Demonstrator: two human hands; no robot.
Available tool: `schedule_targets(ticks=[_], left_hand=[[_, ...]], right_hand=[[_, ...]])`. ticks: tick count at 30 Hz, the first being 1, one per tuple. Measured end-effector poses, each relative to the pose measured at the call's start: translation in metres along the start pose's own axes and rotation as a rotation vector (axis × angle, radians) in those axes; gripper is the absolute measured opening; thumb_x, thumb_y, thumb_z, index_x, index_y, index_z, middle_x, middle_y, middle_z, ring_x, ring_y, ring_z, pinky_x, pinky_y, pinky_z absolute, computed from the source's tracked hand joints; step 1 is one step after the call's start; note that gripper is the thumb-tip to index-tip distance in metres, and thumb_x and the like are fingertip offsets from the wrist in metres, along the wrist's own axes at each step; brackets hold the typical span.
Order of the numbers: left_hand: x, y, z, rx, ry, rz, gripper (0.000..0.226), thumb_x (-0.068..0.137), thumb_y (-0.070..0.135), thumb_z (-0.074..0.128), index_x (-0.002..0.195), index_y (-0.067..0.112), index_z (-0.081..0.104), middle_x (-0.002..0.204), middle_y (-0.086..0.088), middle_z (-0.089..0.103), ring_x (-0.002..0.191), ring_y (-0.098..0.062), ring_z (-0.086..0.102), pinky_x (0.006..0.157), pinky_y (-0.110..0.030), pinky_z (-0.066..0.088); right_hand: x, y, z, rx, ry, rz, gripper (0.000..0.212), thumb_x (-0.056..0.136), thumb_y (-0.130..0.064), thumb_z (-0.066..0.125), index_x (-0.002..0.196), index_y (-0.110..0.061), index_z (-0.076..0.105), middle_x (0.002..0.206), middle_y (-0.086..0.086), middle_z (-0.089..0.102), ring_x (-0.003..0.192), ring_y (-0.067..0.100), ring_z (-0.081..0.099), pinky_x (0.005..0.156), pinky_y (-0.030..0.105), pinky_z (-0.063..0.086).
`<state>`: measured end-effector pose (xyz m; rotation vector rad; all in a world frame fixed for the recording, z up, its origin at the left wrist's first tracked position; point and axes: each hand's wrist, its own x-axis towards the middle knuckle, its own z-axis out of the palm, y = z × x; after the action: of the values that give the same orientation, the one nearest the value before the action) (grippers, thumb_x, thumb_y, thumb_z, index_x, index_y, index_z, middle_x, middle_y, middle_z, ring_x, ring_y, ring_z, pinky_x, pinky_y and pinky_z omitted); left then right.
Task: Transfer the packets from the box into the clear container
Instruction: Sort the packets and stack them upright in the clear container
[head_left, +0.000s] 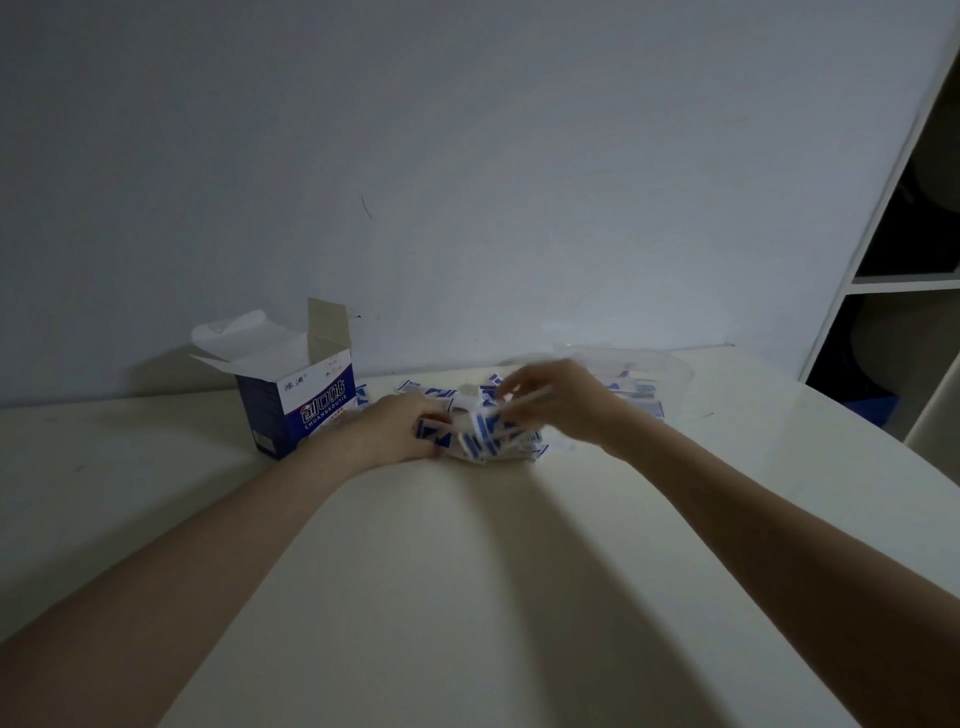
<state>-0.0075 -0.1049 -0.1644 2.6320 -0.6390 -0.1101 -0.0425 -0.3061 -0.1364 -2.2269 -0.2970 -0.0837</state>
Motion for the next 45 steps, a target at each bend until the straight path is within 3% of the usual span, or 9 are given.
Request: schedule_targets(ticks=[3,6,11,16,21,26,29,33,45], left_hand=[[0.0,0.002,-0.001,0.054,0.057,0.007,0.032,0.083,0.02,0.068,0.114,0.015,0.061,0.114,-0.001,0.06,0.092,-0.013,0.049,0.063,-0.016,0.036],[0.001,0.002,-0.003,0.065,0.051,-0.002,0.022,0.08,0.021,0.071,0.1,0.014,0.066,0.103,-0.001,0.062,0.09,-0.015,0.052,0.068,-0.023,0.038],[-0.001,0.003,-0.011,-0.149,0.124,-0.016,0.01,0.084,0.01,0.063,0.075,0.013,0.066,0.06,0.006,0.055,0.044,0.001,0.049,0.044,-0.011,0.033],[-0.002,0.011,-0.021,-0.078,0.123,0.035,0.011,0.087,0.017,0.063,0.087,0.01,0.071,0.069,-0.003,0.057,0.062,-0.011,0.045,0.057,-0.023,0.032],[0.005,0.027,-0.021,-0.123,0.153,0.036,0.023,0.094,0.015,0.05,0.103,0.006,0.069,0.095,-0.013,0.068,0.083,-0.018,0.056,0.063,-0.022,0.038],[0.005,0.009,-0.006,0.083,0.025,-0.091,0.037,0.089,0.021,0.059,0.125,0.014,0.057,0.128,-0.008,0.057,0.115,-0.024,0.055,0.095,-0.031,0.044],[0.005,0.007,-0.001,0.047,0.049,-0.124,0.035,0.083,0.018,0.066,0.118,0.014,0.06,0.112,-0.002,0.06,0.103,-0.022,0.058,0.081,-0.03,0.048],[0.009,0.004,-0.007,0.007,0.16,-0.14,0.012,0.083,0.014,0.066,0.09,0.005,0.067,0.073,-0.004,0.058,0.065,-0.018,0.049,0.051,-0.023,0.031],[-0.008,0.012,-0.035,-0.009,0.18,-0.112,0.027,0.088,0.026,0.063,0.064,0.019,0.053,0.053,0.005,0.044,0.049,-0.007,0.037,0.046,-0.022,0.022]], right_hand=[[-0.011,0.008,0.011,-0.376,-0.213,-0.028,0.02,0.078,-0.012,0.07,0.098,-0.011,0.072,0.079,-0.003,0.061,0.067,0.005,0.054,0.064,0.018,0.042],[-0.014,0.01,0.01,-0.372,-0.269,0.009,0.021,0.077,-0.012,0.071,0.098,-0.011,0.071,0.069,-0.011,0.057,0.067,0.008,0.053,0.061,0.015,0.042],[-0.012,0.008,0.004,-0.433,-0.265,-0.026,0.018,0.08,-0.011,0.069,0.097,-0.006,0.069,0.077,-0.005,0.059,0.072,0.01,0.054,0.061,0.014,0.04],[-0.006,-0.008,0.0,-0.399,0.007,-0.209,0.018,0.079,-0.018,0.071,0.094,-0.007,0.069,0.116,0.005,0.056,0.106,0.018,0.051,0.089,0.024,0.039],[0.0,-0.017,0.008,-0.455,0.115,-0.144,0.015,0.088,-0.012,0.058,0.101,-0.005,0.061,0.105,0.012,0.066,0.093,0.026,0.061,0.069,0.025,0.045],[-0.01,-0.001,0.002,-0.382,0.003,-0.051,0.026,0.088,-0.007,0.056,0.113,-0.009,0.057,0.104,0.009,0.065,0.085,0.022,0.059,0.065,0.024,0.048],[-0.016,0.011,0.009,-0.546,-0.185,-0.042,0.024,0.086,-0.014,0.06,0.108,-0.007,0.065,0.093,0.007,0.062,0.085,0.017,0.053,0.068,0.02,0.037],[-0.008,0.015,0.02,-0.524,-0.095,-0.001,0.019,0.085,-0.012,0.059,0.101,-0.005,0.067,0.1,0.016,0.067,0.084,0.02,0.053,0.07,0.026,0.038],[0.012,-0.006,-0.008,-0.475,0.055,-0.09,0.027,0.086,-0.017,0.063,0.111,-0.008,0.065,0.119,0.012,0.058,0.11,0.026,0.055,0.079,0.022,0.036]])
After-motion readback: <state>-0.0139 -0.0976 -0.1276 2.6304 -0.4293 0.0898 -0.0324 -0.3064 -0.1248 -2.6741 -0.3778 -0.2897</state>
